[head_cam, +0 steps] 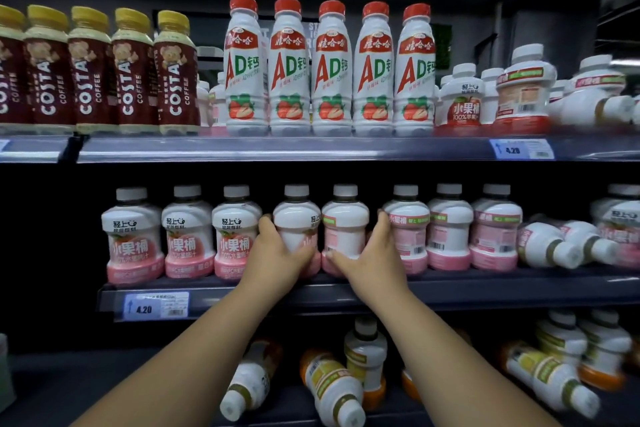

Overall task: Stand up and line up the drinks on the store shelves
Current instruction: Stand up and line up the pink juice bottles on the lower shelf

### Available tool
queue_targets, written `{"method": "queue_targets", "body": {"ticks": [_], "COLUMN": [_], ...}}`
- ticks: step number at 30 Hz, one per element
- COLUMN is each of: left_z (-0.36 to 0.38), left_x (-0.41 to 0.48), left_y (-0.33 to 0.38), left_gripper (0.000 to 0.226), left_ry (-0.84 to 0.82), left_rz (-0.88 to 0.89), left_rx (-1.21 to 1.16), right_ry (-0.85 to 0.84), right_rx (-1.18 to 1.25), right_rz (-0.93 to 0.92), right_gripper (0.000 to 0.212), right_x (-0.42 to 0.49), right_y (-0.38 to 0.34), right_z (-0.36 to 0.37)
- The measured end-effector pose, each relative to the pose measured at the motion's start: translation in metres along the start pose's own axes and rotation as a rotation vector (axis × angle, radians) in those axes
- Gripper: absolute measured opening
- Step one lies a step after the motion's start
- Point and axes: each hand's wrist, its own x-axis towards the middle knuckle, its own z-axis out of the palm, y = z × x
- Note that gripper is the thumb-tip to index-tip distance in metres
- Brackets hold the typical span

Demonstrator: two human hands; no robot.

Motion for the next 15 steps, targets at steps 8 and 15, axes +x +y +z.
{"method": "queue_targets", "body": {"ticks": [8,15], "left_z": [-0.0031,-0.0036], "left_x": [0.0003,-0.0001], "left_y": [0.0040,0.0041], "left_gripper": [0.069,0.082], "left_ry": [-0.024,-0.033], "left_rz": [0.002,0.016], "left_rx": [0.060,0.062], "right_ry": [-0.050,-0.086], "right_rx": [-0.099,-0.126], "right_rz": [-0.025,-0.035], "right_gripper": [0.130,0.125], "right_x": [-0.0034,-0.0066], "right_y": [-0.0028,-0.0038], "right_z": [0.0008,-0.0018]}}
